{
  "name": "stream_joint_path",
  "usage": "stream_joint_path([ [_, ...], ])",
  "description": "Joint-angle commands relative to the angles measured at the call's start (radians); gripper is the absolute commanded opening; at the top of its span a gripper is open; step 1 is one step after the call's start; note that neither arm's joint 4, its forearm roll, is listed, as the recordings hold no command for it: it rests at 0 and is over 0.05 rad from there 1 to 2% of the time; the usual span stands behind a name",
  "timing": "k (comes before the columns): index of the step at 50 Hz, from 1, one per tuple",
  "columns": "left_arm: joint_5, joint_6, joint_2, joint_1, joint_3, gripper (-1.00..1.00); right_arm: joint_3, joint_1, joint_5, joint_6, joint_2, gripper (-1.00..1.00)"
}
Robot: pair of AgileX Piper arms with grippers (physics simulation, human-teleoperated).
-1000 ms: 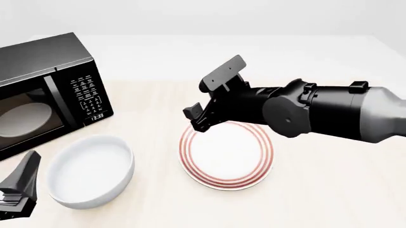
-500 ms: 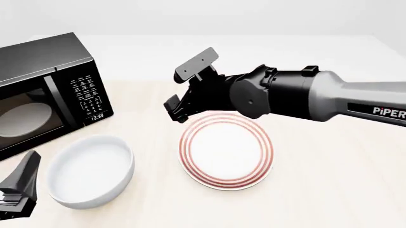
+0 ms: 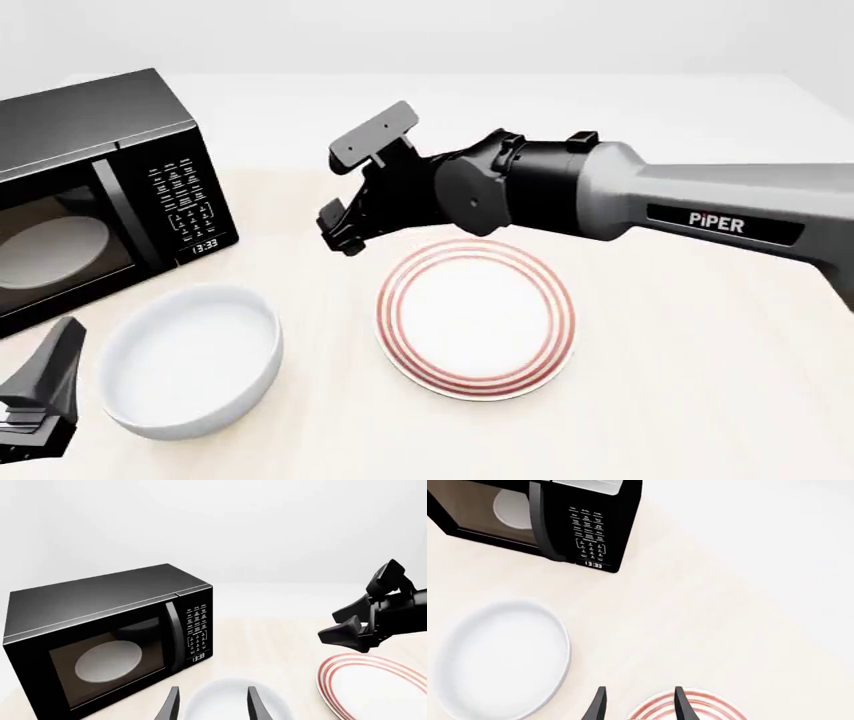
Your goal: Put the white bowl to the right of the plate.
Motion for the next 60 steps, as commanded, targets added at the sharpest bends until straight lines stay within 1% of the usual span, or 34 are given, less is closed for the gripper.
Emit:
stream_joint_path([
  [1,0.0,0.0,0.0,0.0,0.0,1.0,-0.054,0.026,0.023,0.009,0.051,1.0],
  [12,0.0,0.0,0.0,0.0,0.0,1.0,-0.103,0.048,0.041,0.011,0.093,1.0],
  [35,0.0,0.0,0.0,0.0,0.0,1.0,-0.17,0.081,0.064,0.032,0.164,1.0],
  [39,0.0,0.0,0.0,0.0,0.0,1.0,-0.196,0.094,0.072,0.038,0.183,1.0],
  [44,0.0,0.0,0.0,0.0,0.0,1.0,-0.227,0.112,0.078,0.049,0.219,1.0],
  [45,0.0,0.0,0.0,0.0,0.0,1.0,-0.31,0.154,0.101,0.088,0.301,1.0],
  [60,0.0,0.0,0.0,0.0,0.0,1.0,-0.318,0.163,0.096,0.104,0.322,1.0],
])
